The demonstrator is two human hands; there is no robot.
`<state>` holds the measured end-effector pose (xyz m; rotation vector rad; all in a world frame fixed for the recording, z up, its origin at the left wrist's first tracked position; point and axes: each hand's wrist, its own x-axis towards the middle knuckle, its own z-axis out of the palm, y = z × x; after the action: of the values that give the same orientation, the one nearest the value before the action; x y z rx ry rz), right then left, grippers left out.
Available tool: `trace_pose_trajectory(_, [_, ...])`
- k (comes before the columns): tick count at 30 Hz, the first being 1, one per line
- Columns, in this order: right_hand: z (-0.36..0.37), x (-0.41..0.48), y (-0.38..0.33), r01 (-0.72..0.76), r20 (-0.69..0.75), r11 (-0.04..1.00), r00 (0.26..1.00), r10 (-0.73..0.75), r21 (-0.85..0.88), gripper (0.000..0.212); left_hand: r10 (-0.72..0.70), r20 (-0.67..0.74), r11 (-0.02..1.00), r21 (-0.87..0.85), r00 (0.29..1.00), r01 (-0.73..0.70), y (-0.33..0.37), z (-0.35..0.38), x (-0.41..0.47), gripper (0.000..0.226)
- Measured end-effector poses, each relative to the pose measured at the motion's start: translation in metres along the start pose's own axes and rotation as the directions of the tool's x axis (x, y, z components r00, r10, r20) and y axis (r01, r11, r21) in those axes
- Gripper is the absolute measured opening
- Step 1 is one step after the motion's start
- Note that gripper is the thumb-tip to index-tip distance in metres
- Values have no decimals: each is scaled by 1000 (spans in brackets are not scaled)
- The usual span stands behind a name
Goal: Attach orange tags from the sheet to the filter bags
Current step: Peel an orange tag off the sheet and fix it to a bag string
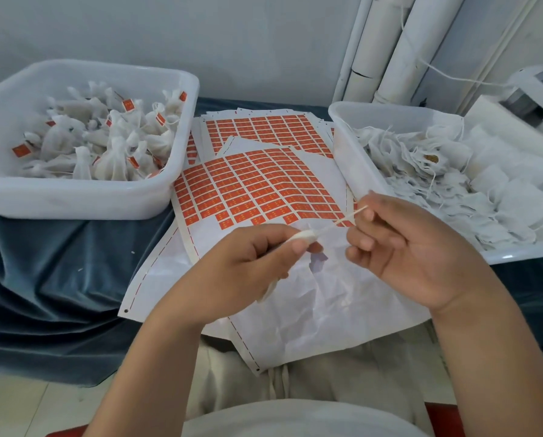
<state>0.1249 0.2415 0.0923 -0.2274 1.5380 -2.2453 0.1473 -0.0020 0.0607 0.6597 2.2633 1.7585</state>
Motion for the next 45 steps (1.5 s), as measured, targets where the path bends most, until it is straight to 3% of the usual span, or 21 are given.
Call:
trace_pose_trajectory(7, [1, -3, 3, 111, 40, 971, 994, -105, -212, 16, -23, 141, 988, 154, 990, 1, 1, 4, 1, 28])
trace_pose_trajectory(14, [5, -7, 7, 148, 187, 914, 979, -81, -378, 28, 44, 205, 992, 106, 978, -66, -6, 9, 1, 14])
trace_pose_trajectory(22, [9, -1, 15, 243, 45, 805, 964, -261, -541, 19, 98, 215, 993, 50, 972, -111, -5, 6, -1, 20])
trace_pose_trajectory(27, [16, -2, 16, 347, 7, 670, 891, -454, -656, 22, 93, 186, 976, 177, 978, -126, -5, 10, 1, 25])
trace_pose_trajectory(32, [20, -5, 15, 394, 12, 443, 758, -652, -805, 21, 53, 52, 951, 301, 997, -66, -5, 18, 5, 23])
trace_pose_trajectory(35, [22, -8, 15, 405, 21, 360, 688, -726, -841, 20, 106, -51, 929, 362, 993, -81, -5, 19, 6, 26])
trace_pose_trajectory(37, [24, -9, 14, 419, 44, 320, 661, -750, -850, 19, 177, -43, 907, 396, 983, -146, -4, 20, 6, 28])
trace_pose_trajectory(40, [24, -8, 14, 421, 57, 361, 713, -699, -832, 18, 310, 1, 880, 379, 951, -287, -3, 27, 6, 23])
trace_pose_trajectory(45, [26, -5, 20, 378, 36, 475, 810, -586, -795, 18, 395, -83, 878, 327, 915, -350, 3, 37, 5, 25])
